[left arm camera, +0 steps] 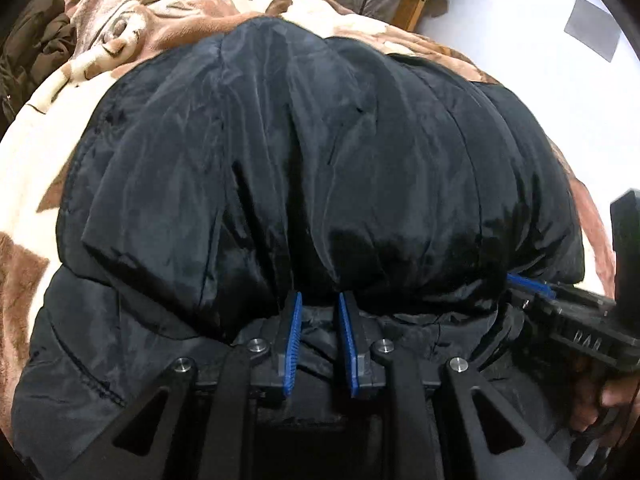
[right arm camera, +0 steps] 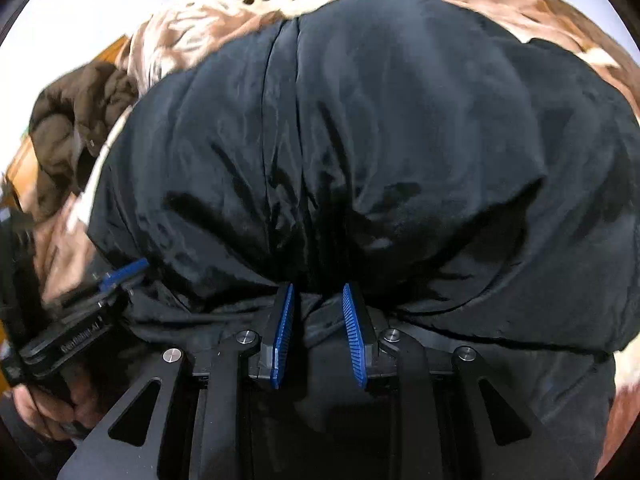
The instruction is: Fold large clothes
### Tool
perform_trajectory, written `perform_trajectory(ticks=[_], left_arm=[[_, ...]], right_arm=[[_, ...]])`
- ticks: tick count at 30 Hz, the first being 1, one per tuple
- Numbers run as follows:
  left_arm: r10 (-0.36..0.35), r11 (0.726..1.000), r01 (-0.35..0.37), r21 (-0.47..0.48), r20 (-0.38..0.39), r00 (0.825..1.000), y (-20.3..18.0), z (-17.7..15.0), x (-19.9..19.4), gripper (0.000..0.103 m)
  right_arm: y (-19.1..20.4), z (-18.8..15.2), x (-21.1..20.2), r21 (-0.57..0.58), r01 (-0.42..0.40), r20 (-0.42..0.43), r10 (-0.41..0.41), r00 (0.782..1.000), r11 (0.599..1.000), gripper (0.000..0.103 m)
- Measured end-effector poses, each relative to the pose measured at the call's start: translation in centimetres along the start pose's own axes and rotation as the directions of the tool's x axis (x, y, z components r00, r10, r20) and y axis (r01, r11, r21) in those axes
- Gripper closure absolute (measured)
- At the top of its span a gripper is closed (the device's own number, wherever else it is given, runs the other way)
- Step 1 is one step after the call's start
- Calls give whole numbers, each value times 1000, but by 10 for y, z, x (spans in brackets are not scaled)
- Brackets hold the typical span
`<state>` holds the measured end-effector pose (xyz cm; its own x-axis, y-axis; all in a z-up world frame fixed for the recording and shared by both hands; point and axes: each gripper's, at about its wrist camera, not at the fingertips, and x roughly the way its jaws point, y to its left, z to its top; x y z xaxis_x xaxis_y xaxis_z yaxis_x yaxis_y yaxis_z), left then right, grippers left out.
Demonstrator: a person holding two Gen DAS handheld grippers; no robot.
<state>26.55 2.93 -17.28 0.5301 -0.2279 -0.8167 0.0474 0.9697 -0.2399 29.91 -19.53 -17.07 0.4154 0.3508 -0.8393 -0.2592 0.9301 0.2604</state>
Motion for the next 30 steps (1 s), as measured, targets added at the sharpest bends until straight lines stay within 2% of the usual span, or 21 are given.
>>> perform_trajectory(ticks=[5,7,10,12,15,17,19,20,21,24,25,27,30], left_arm=[[19,999,-18,37,-27,999,-10,9,-15,81],[3,999,-2,36,-30,1000,-13,12,-32,81],[-45,998,43,52,49,998,-11,17,-70,80],[-28,998,21,66,112,993,-12,30,-84,70],[50,997,-59,48,176,983,-2,53,-76,65],[100,995,-99,-17,112,989,17,60,-47,66],[87,995,-84,-59,57,995,30,50,-23,65],[70,995,-66,-72,49,996,34,45,-16,65],[69,995,-65,-69,52,996,34,43,-14,65],[72,996,-70,-61,40,997,29,47,-28,66],[56,996,-53,-69,52,997,29,52,-36,66],[38,998,-31,-58,119,992,27,69,-54,65],[41,999,-39,-18,188,981,18,104,-64,65]], right_arm=[[2,4,-21,20,-7,-25,8,1000,1000,76],[6,6,-43,8,-10,5,10,1000,1000,76],[9,16,-87,-37,-23,118,27,993,999,76],[8,29,-102,-43,-1,176,9,984,999,76],[-10,50,-101,-1,44,220,-43,975,999,76],[-32,51,-79,55,103,164,-111,980,993,76],[-53,43,-54,90,106,105,-116,988,990,75],[-60,36,-48,104,90,101,-100,990,991,73],[-67,30,-47,116,74,106,-86,991,991,70],[-69,27,-58,149,53,102,-69,992,987,69],[-67,28,-67,147,60,110,-77,991,987,69],[-51,41,-90,102,63,185,-81,979,993,69],[-33,75,-106,57,44,260,-57,964,997,69]])
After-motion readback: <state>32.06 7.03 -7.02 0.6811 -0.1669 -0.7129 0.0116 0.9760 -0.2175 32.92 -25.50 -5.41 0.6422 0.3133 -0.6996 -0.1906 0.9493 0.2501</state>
